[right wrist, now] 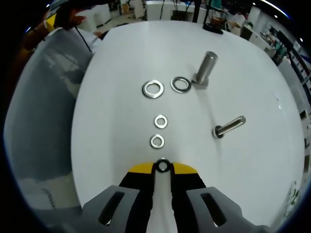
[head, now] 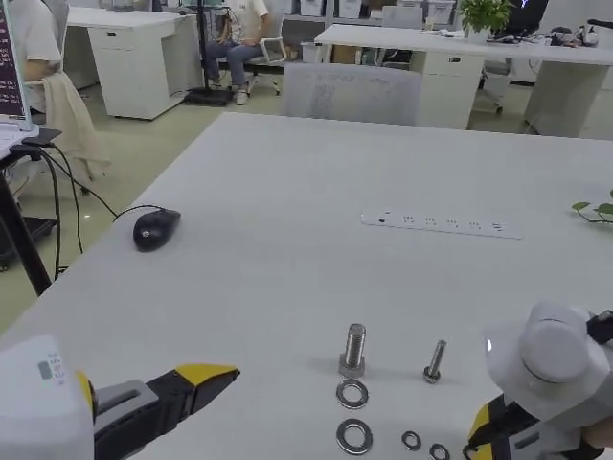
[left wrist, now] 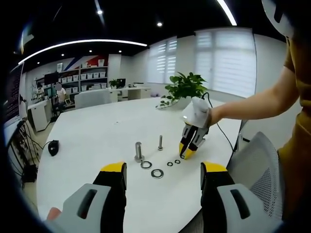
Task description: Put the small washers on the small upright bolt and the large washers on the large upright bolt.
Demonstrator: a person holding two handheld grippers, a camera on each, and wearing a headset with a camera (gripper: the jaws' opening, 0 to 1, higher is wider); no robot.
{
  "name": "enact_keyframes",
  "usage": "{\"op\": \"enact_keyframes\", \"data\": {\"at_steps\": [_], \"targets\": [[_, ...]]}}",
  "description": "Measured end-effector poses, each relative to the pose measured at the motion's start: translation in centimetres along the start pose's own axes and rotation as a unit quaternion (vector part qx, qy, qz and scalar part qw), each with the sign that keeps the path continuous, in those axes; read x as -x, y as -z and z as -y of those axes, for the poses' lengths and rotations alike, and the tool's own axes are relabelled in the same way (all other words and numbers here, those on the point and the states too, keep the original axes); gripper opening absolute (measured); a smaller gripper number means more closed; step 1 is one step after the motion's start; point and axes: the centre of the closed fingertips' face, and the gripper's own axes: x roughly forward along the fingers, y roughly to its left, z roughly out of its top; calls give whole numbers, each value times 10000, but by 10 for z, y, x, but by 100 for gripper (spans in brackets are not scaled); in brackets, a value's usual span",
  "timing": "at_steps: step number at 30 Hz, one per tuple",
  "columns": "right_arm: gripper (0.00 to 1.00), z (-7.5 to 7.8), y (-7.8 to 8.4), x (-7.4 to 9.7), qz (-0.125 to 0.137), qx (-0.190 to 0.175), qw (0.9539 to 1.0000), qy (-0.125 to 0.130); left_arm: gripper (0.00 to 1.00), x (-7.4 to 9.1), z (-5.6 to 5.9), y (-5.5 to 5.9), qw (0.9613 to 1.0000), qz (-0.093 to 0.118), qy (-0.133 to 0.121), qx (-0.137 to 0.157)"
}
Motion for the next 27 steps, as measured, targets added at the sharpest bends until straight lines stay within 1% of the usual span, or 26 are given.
{"op": "enact_keyframes", "data": {"at_steps": [2, 4, 7, 9, 10, 11, 13, 17, 19, 27], "targets": [[13, 0, 0, 0, 40, 44, 10000, -13, 61, -1, 1, 0, 10000, 12, 10, -1], [13, 2, 1, 1, 124, -34, 9999, -58, 61, -1, 1, 0, 10000, 9, 25, -9], [13, 1, 0, 1, 157, -31, 9998, -95, 61, -2, 2, 0, 10000, 7, 36, -10], [13, 1, 0, 1, 127, 62, 9998, -102, 61, -2, 2, -1, 10000, 13, 37, -10], [12, 3, 3, 2, 21, 125, 9999, -68, 61, -2, 1, -1, 10000, -1, 45, -13], [12, 4, 3, 3, -12, 168, 9999, -36, 61, -3, 1, 0, 10000, -20, 47, -16], [12, 7, 1, 6, -13, 181, 9998, -30, 61, -3, 1, 0, 10000, -35, 61, -26], [12, 19, -7, 20, -6, 279, 9996, 73, 61, -5, 1, -1, 10000, -46, 77, -32], [12, 26, -11, 27, 4, 376, 9991, 169, 61, -6, 1, -2, 9999, -28, 93, -31], [12, 51, -31, 47, 29, 467, 9981, 397, 61, -9, 0, -2, 9999, -52, 131, -29]]}}
